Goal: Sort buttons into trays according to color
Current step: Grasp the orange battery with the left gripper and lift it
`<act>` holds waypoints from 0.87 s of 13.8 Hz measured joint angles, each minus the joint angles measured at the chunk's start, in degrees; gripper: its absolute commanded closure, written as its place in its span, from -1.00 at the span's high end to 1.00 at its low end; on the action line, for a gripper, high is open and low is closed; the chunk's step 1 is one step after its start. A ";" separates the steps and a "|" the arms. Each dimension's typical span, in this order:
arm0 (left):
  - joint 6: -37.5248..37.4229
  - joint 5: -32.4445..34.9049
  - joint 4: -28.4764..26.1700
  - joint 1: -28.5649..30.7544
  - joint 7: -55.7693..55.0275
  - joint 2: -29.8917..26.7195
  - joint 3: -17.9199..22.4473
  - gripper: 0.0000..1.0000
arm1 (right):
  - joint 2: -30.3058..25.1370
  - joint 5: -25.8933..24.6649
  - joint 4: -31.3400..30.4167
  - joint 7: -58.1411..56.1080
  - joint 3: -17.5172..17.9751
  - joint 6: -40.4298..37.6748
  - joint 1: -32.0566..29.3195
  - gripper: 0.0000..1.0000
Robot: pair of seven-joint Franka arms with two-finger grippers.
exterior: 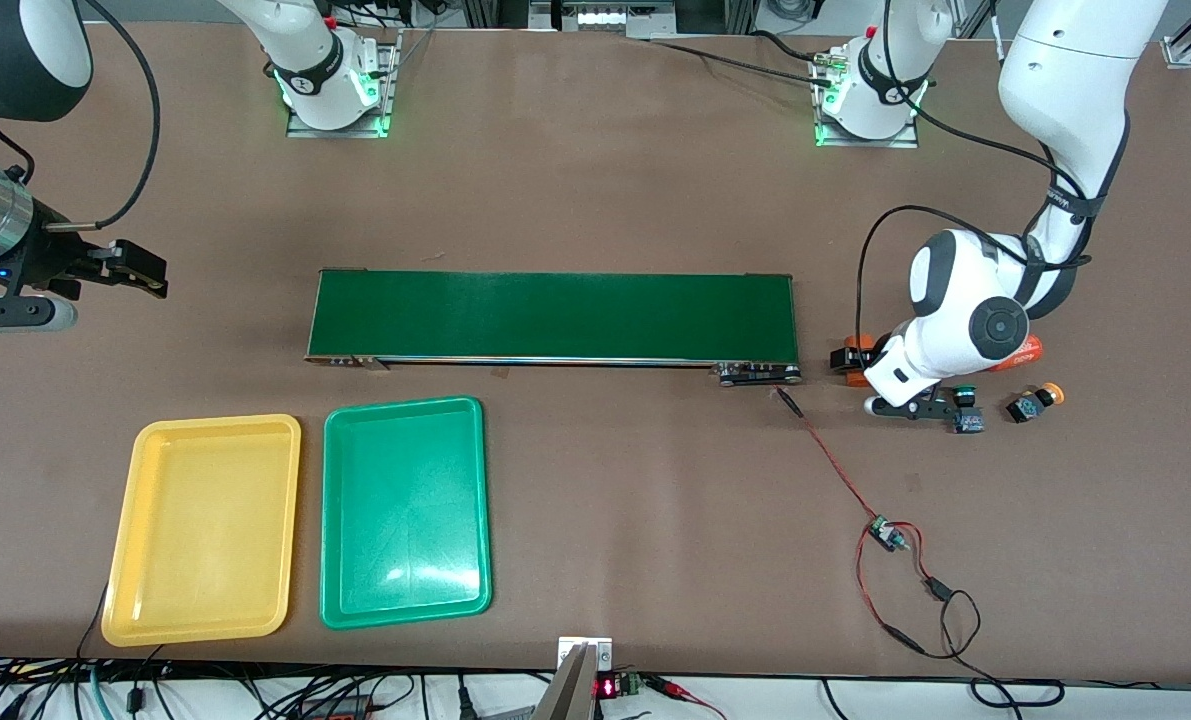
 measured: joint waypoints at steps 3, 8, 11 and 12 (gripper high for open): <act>-0.56 0.00 -0.78 0.82 0.86 0.01 -0.01 0.16 | 0.02 0.00 0.01 0.00 0.00 0.00 -0.01 1.00; -1.96 0.00 -0.84 0.82 0.90 -0.09 -1.00 -0.68 | 0.09 0.00 0.02 -0.01 -0.08 0.03 -0.15 1.00; -3.87 0.00 -0.33 0.78 0.89 -0.13 -1.25 -1.00 | 0.20 0.00 0.02 -0.07 -0.15 0.03 -0.22 1.00; -4.76 0.00 0.37 0.78 0.89 -0.16 -1.34 -1.00 | 0.23 -0.01 0.02 -0.07 -0.13 0.03 -0.19 1.00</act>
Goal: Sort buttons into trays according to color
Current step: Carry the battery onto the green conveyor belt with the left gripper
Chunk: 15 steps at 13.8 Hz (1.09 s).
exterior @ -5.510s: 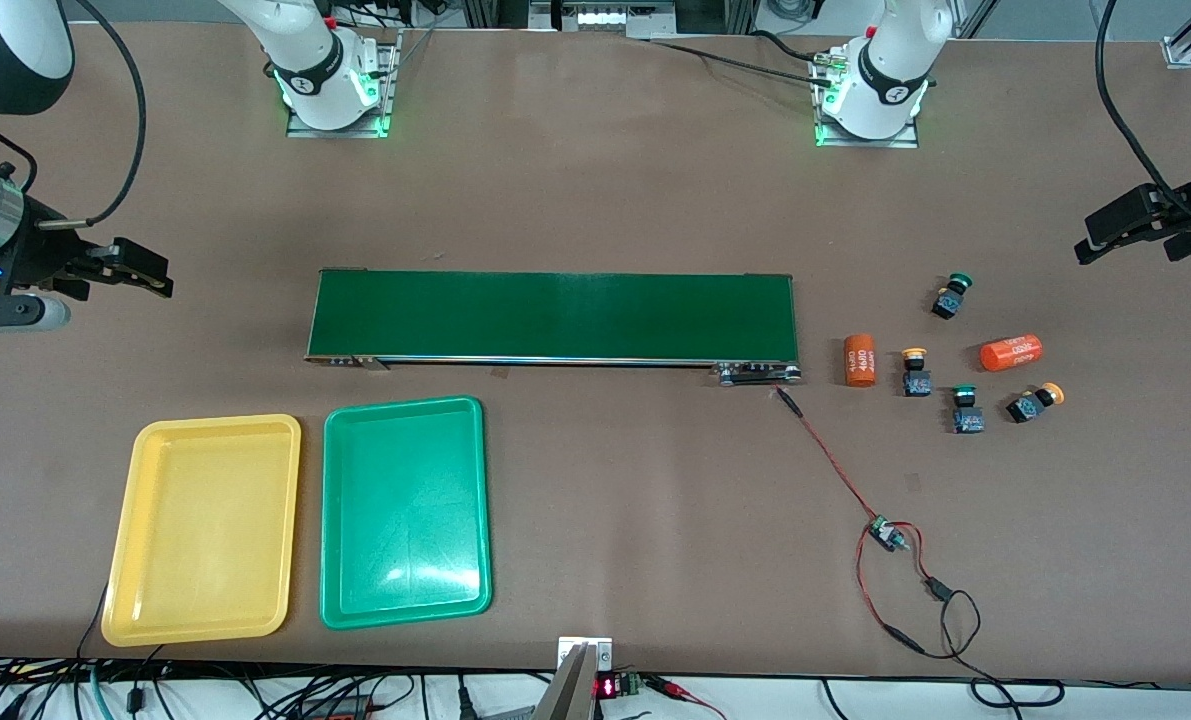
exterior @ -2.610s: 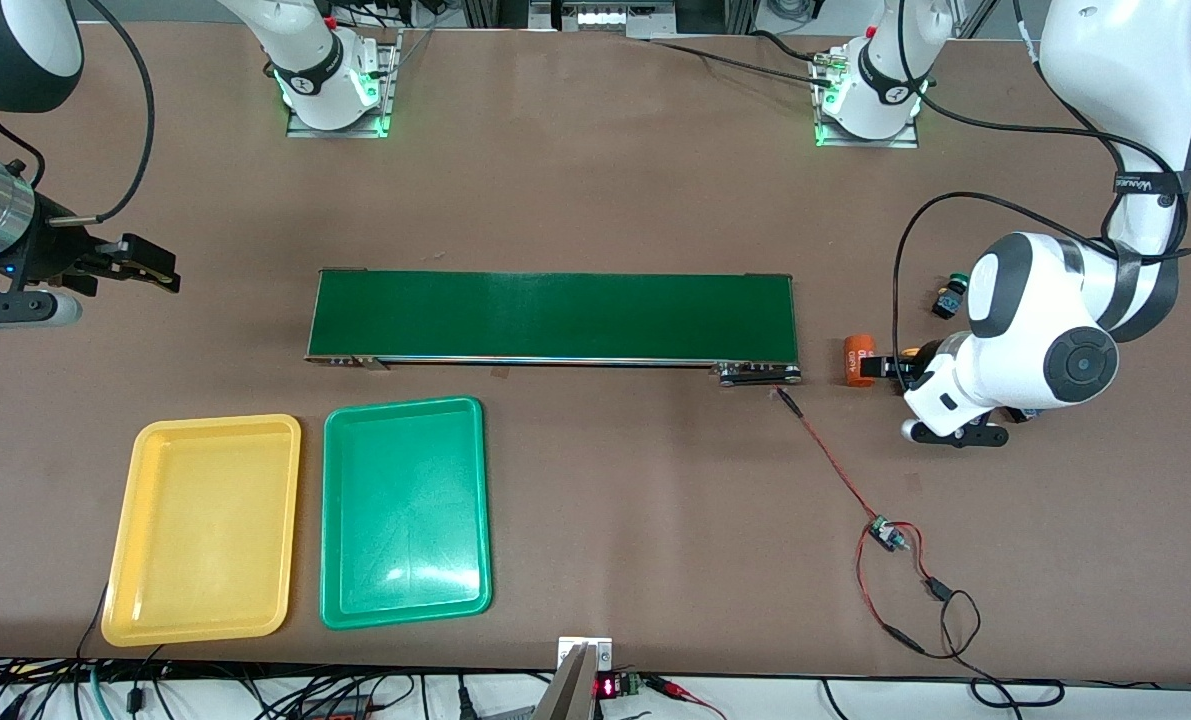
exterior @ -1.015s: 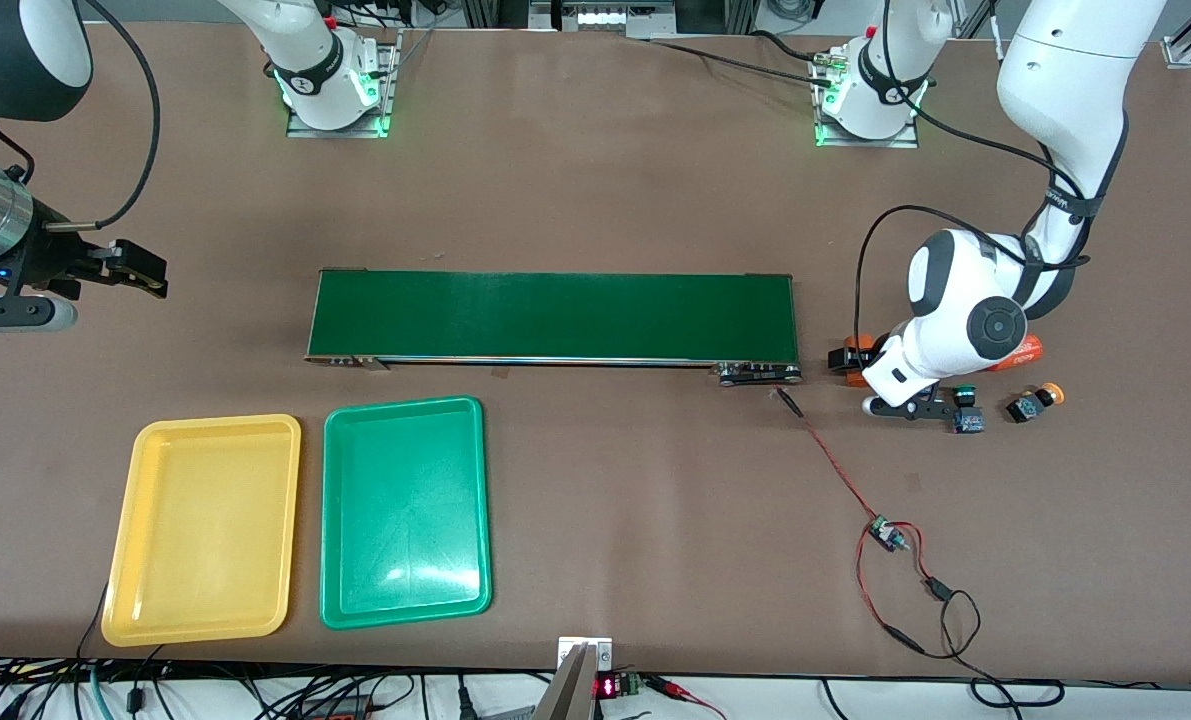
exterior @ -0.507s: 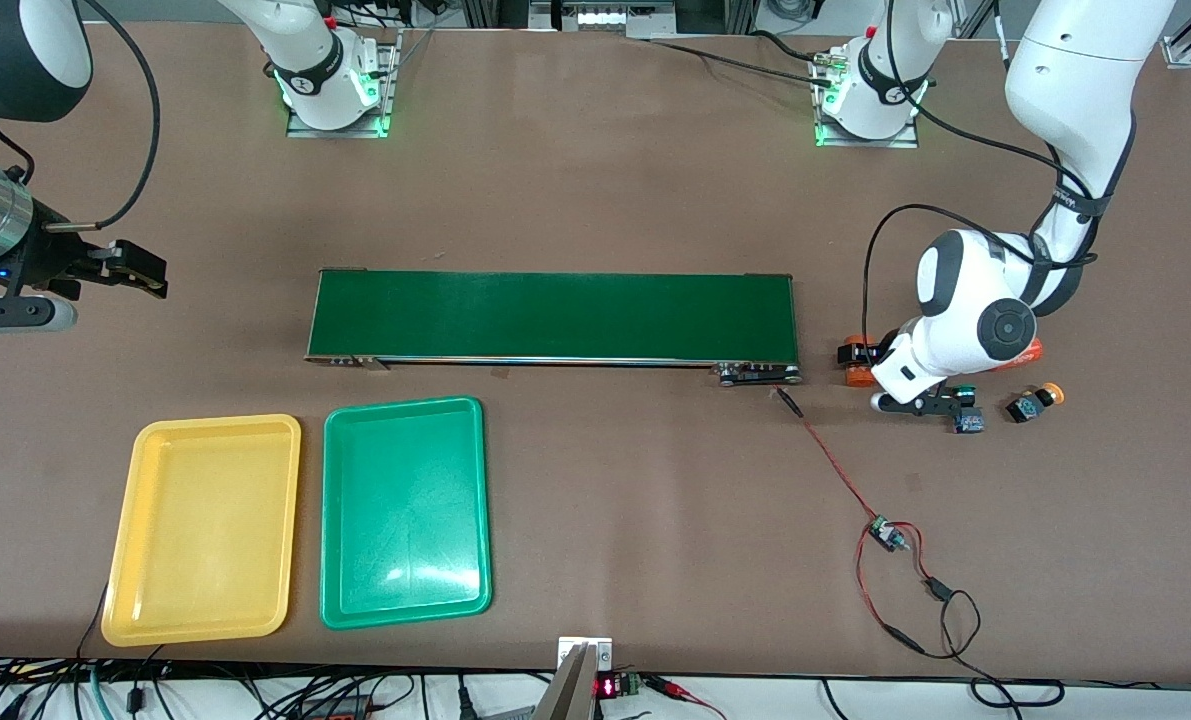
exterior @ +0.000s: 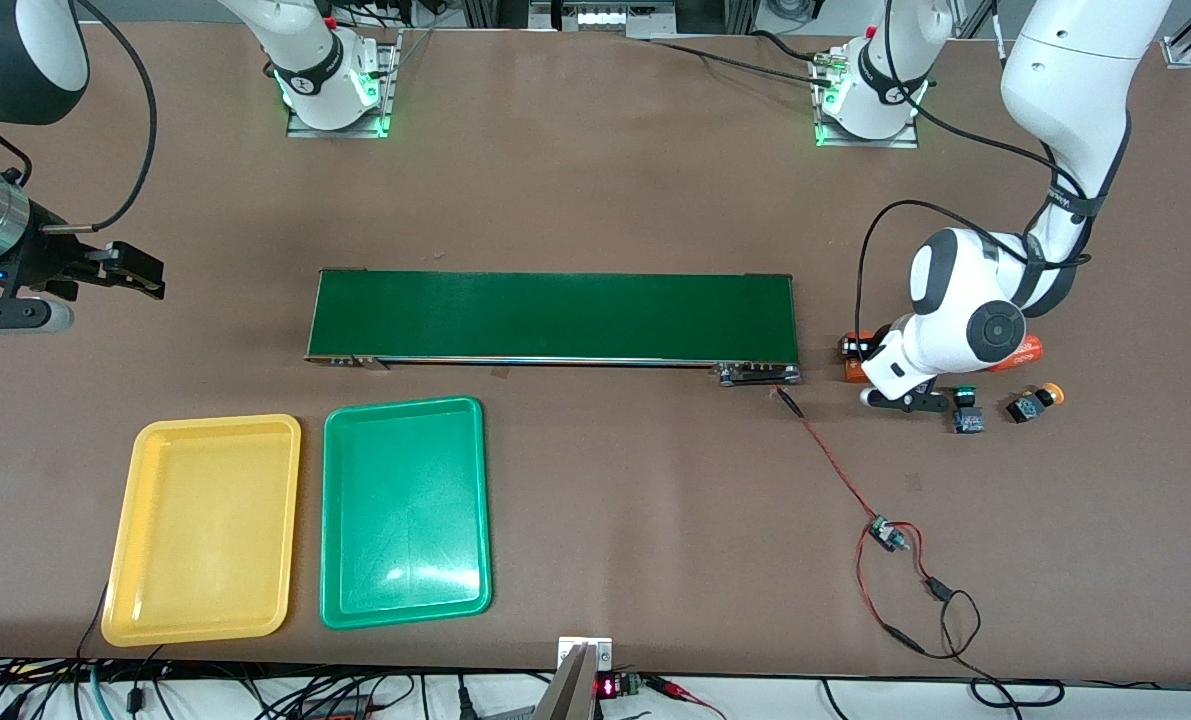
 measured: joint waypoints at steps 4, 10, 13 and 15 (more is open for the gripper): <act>-8.73 -0.01 7.45 0.14 0.00 -0.54 -0.02 -1.00 | 0.15 -0.01 0.00 0.03 0.00 0.00 0.01 1.00; -22.89 -0.01 19.54 -0.12 0.20 -1.60 -2.40 -1.00 | 0.22 -0.01 0.00 0.07 0.00 0.01 -0.01 1.00; -23.59 -0.02 19.75 -0.30 0.34 -1.68 -6.81 -1.00 | 0.22 -0.18 0.00 0.07 -0.01 0.02 -0.03 1.00; -23.85 0.00 19.74 -0.56 0.37 -1.67 -11.07 -1.00 | 0.22 -0.30 0.00 0.08 -0.02 0.05 -0.06 1.00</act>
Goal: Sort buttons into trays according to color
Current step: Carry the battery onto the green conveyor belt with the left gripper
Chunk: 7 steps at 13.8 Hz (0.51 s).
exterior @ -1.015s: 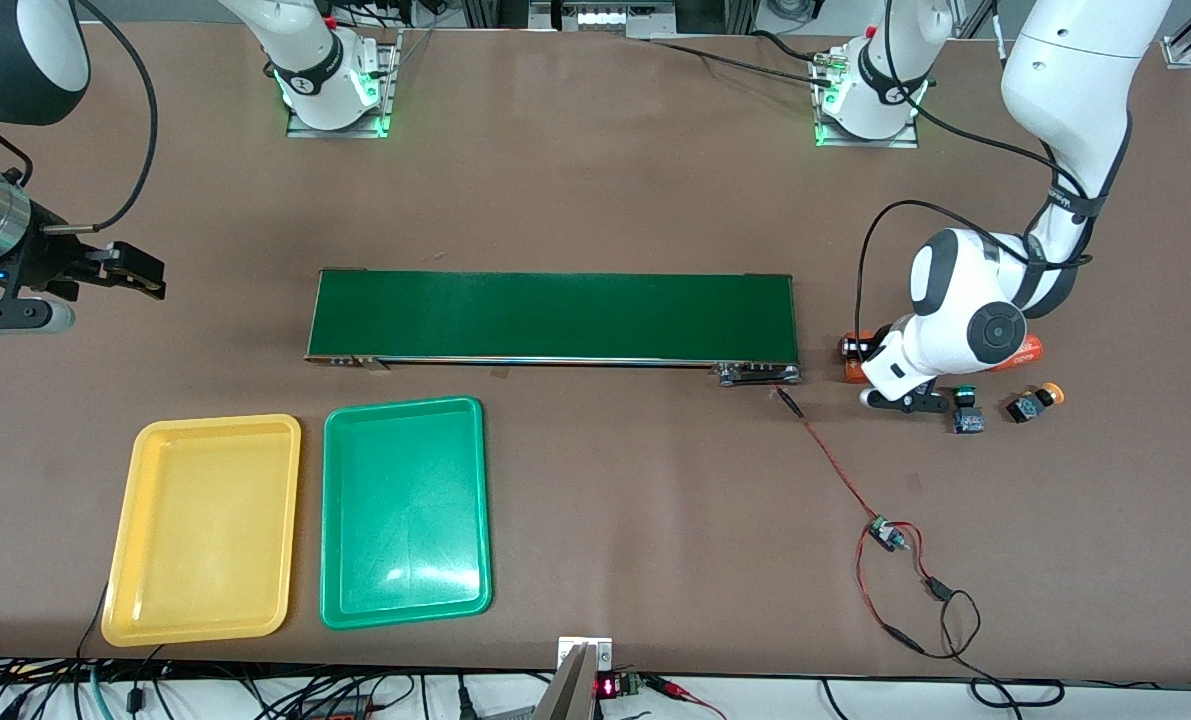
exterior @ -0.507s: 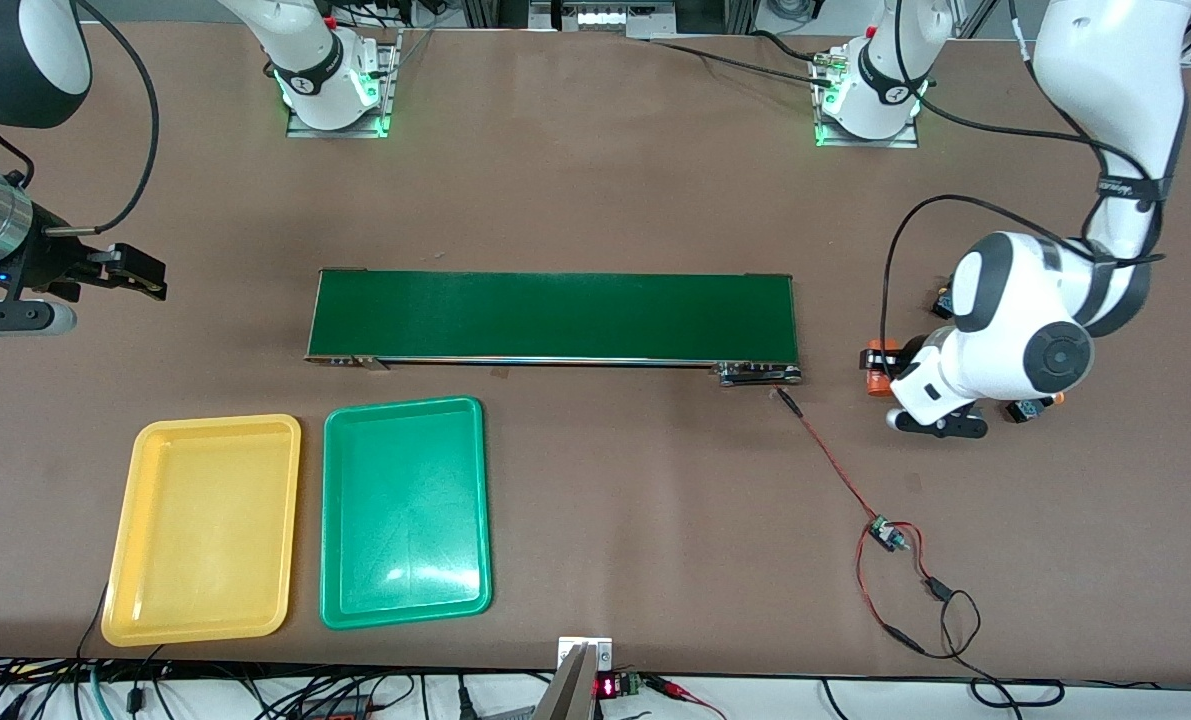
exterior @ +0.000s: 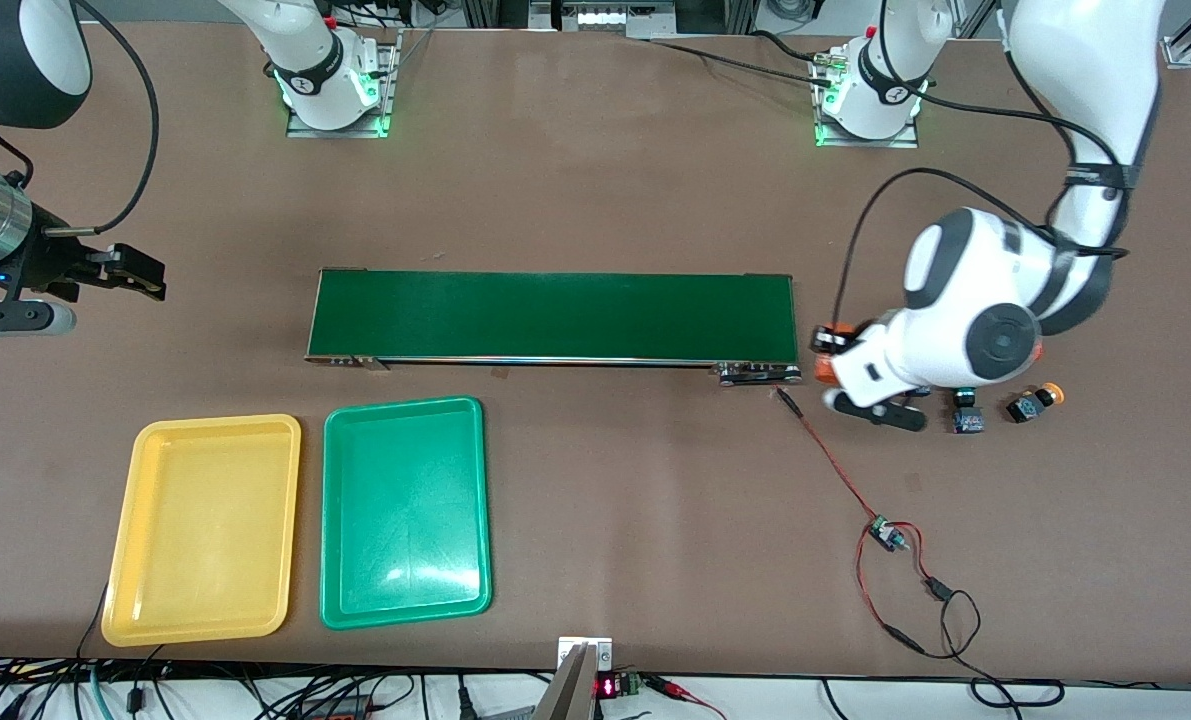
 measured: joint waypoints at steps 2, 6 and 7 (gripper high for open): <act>-0.18 0.02 -0.01 -0.49 0.58 0.00 -3.65 -1.00 | 0.01 -0.08 0.00 0.00 -0.05 0.00 -0.09 1.00; -1.75 0.04 -0.17 -3.18 8.92 0.01 -5.38 -1.00 | 0.42 -0.08 0.00 0.00 -0.22 0.09 -0.23 1.00; -2.00 0.04 -0.29 -3.47 12.85 0.03 -5.39 -1.00 | 0.57 -0.08 0.01 0.00 -0.24 0.19 -0.27 1.00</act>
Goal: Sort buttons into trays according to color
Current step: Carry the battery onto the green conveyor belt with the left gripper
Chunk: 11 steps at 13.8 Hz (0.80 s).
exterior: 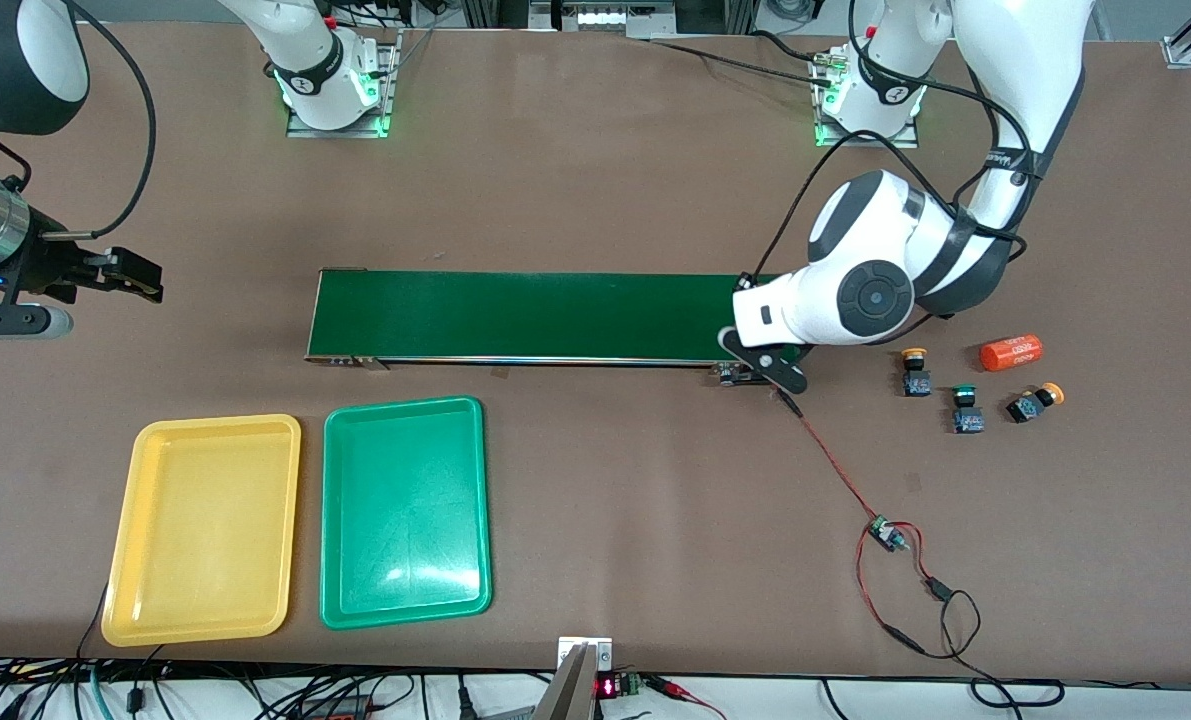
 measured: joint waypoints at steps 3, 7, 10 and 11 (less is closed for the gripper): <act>-0.09 0.00 -0.63 -0.12 12.13 0.07 0.02 -1.00 | 0.09 0.00 0.04 -0.01 -0.11 0.14 -0.17 1.00; 1.38 3.14 -1.41 -3.31 19.84 0.18 -0.11 -1.00 | 0.09 0.00 0.32 0.00 -0.12 0.19 -0.19 1.00; 6.32 7.39 -3.03 -6.57 23.25 0.35 -0.19 -1.00 | 0.09 0.09 0.37 0.04 -0.12 0.22 -0.20 1.00; 8.56 7.82 -4.27 -6.64 26.03 0.46 -0.16 -1.00 | 0.09 0.15 0.37 0.05 -0.12 0.24 -0.20 1.00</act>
